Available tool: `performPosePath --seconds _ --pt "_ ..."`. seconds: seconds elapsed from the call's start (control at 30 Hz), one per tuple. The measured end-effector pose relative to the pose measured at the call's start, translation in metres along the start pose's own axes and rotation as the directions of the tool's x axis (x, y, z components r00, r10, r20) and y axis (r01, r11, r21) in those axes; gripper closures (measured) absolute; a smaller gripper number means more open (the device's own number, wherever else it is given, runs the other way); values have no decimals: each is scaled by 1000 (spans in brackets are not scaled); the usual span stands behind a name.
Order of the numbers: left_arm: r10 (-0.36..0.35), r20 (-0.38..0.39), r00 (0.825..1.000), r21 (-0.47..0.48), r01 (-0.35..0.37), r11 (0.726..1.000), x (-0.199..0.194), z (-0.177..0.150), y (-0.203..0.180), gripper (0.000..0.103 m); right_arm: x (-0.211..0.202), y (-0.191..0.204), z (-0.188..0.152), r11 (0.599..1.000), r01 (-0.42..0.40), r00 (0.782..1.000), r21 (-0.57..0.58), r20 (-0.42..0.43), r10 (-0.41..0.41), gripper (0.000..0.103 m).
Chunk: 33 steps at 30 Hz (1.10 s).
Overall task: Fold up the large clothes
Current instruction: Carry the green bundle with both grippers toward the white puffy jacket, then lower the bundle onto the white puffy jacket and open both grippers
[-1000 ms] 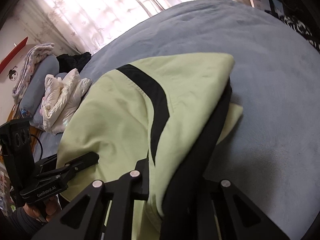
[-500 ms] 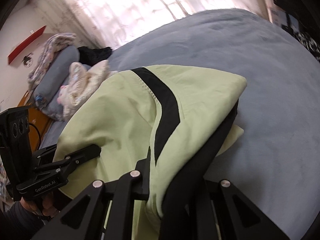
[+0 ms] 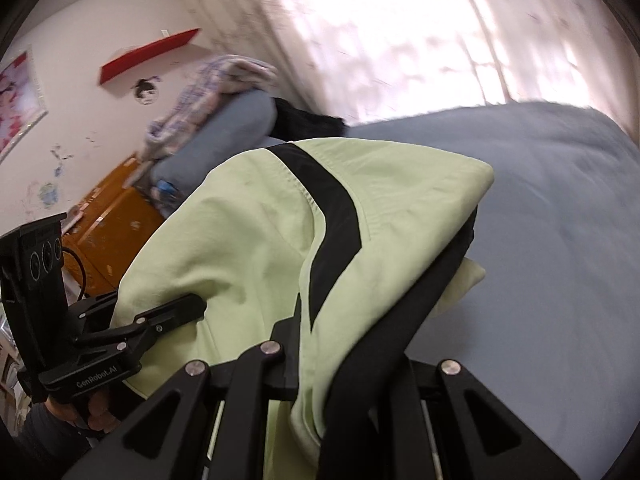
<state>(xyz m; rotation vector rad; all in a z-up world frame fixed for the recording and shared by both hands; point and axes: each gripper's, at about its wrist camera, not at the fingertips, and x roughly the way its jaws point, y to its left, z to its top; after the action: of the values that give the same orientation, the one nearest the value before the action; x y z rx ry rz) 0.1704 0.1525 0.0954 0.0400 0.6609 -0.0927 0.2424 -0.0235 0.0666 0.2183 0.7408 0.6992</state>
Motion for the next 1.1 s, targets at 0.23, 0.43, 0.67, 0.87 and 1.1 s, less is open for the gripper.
performPosePath --seconds 0.23,0.43,0.67,0.87,1.1 --pt "46 38 998 -8 -46 999 59 78 144 75 123 54 92 999 -37 997 -1 60 37 91" --pt "-45 -79 996 -47 41 998 192 99 241 73 236 20 118 990 -30 999 141 19 28 91" --pt "-74 -170 983 -236 32 971 306 61 314 29 334 -58 71 943 -1 999 333 -34 13 78" --pt "-114 -155 981 -270 68 960 332 43 316 22 356 -74 51 953 7 1000 303 -3 -6 72" --pt "-64 -134 989 -273 25 962 320 31 305 15 358 -60 49 972 105 994 209 -26 -102 57"
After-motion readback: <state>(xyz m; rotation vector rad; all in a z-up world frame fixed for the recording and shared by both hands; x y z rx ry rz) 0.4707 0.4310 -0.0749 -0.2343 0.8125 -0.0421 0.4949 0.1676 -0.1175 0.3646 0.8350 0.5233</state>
